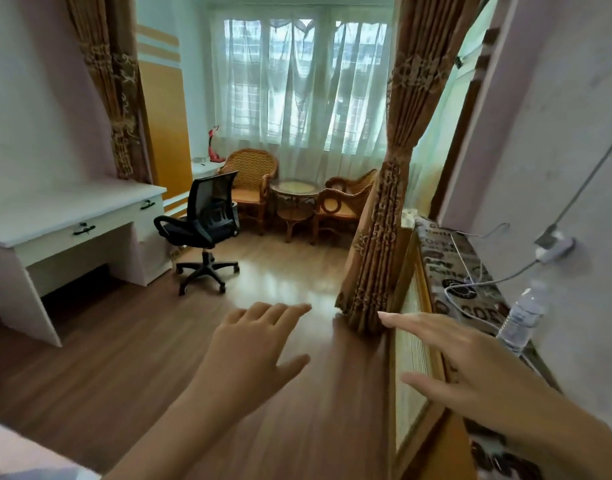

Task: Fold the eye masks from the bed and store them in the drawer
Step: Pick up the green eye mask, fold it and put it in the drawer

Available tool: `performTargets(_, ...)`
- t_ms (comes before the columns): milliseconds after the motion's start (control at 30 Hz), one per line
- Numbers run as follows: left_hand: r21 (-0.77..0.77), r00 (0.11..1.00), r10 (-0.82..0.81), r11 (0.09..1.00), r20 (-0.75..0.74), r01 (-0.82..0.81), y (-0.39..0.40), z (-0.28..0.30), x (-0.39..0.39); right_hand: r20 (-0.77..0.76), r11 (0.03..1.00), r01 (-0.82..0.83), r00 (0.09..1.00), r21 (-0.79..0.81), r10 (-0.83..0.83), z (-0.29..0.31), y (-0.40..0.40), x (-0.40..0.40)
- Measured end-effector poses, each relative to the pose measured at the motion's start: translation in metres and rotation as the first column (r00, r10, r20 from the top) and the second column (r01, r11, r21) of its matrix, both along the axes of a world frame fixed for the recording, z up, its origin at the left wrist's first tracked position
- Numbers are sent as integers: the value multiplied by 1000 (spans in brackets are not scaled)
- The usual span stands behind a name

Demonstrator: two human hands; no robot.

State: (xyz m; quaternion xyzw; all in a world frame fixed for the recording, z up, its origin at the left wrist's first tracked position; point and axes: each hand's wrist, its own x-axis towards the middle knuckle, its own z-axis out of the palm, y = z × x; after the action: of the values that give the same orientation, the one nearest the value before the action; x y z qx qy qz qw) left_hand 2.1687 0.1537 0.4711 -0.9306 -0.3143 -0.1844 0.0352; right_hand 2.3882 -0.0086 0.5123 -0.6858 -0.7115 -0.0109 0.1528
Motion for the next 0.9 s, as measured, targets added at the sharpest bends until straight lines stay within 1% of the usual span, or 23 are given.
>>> performTargets(67,50,999,32,998,-20,-31,43,-3,15,31,1000,-9,999,0,9,3,45,23)
performTargets(167,113,989,145,983,3,-144,105,-14,13,81,997,-78,994,-14,79,6,128,38)
performTargets(267,72,961,277,959,-20,-275,146,-26,-10,104,972,-234,967,-9,234,-3,213,25)
performTargets(333,-1,931,360,933,-51,-361,169,-29,-28,97,936,-352,931,-10,351,-12,267,6)
performTargets(433,-17,877,479,877,-49,-480,201,-33,-59,65,873,-483,871,-63,487,-25,340,-35)
performTargets(467,4,858,511,859,-43,-512,212,-32,-70,50,848,-526,847,-71,529,-28,363,-50)
performTargets(533,-7,813,580,814,-57,-581,231,-29,-94,36,791,-605,792,-84,610,-34,407,-80)
performTargets(600,-3,757,652,757,-50,-653,260,-37,-122,56,709,-701,707,-72,705,-38,451,-112)
performTargets(667,16,701,713,701,-16,-713,288,-46,-148,39,618,-782,617,-83,786,-42,493,-144)
performTargets(767,14,594,804,594,-24,-804,344,-65,-192,37,532,-842,531,-86,846,-50,563,-199)
performTargets(800,-21,560,828,560,-33,-828,365,-71,-207,30,510,-855,509,-97,860,-53,587,-218)
performTargets(833,-24,531,847,530,-34,-847,384,-76,-221,24,481,-870,482,-104,876,-55,612,-237)
performTargets(900,-50,482,875,480,-38,-876,416,-76,-243,55,427,-894,424,-137,904,-55,660,-272)
